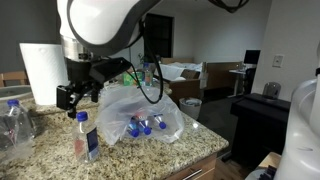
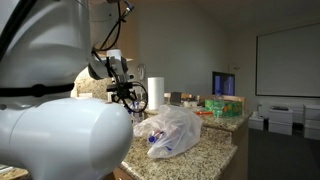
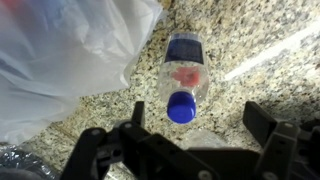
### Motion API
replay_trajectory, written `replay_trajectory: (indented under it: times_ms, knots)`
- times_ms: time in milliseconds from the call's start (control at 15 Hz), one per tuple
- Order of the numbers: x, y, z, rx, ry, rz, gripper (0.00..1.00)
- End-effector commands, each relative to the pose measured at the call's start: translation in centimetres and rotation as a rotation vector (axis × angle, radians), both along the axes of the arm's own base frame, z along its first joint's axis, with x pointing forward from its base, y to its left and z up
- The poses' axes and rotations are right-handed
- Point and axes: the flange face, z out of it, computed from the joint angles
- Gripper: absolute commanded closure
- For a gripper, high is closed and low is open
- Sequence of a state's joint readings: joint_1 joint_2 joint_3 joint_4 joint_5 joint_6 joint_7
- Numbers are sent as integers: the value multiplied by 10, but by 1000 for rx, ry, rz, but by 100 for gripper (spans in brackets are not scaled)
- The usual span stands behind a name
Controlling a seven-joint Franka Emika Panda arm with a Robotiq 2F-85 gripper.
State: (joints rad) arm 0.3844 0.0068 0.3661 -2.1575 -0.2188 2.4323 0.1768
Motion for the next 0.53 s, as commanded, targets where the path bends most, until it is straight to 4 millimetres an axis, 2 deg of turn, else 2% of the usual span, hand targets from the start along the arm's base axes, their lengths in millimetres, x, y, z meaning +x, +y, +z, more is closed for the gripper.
replay_trajectory:
  times_ms: [0,467]
  knots:
    - [-7,1,-21,48,35,-12,0]
    - [13,-8,-49,171,-67,-109,0]
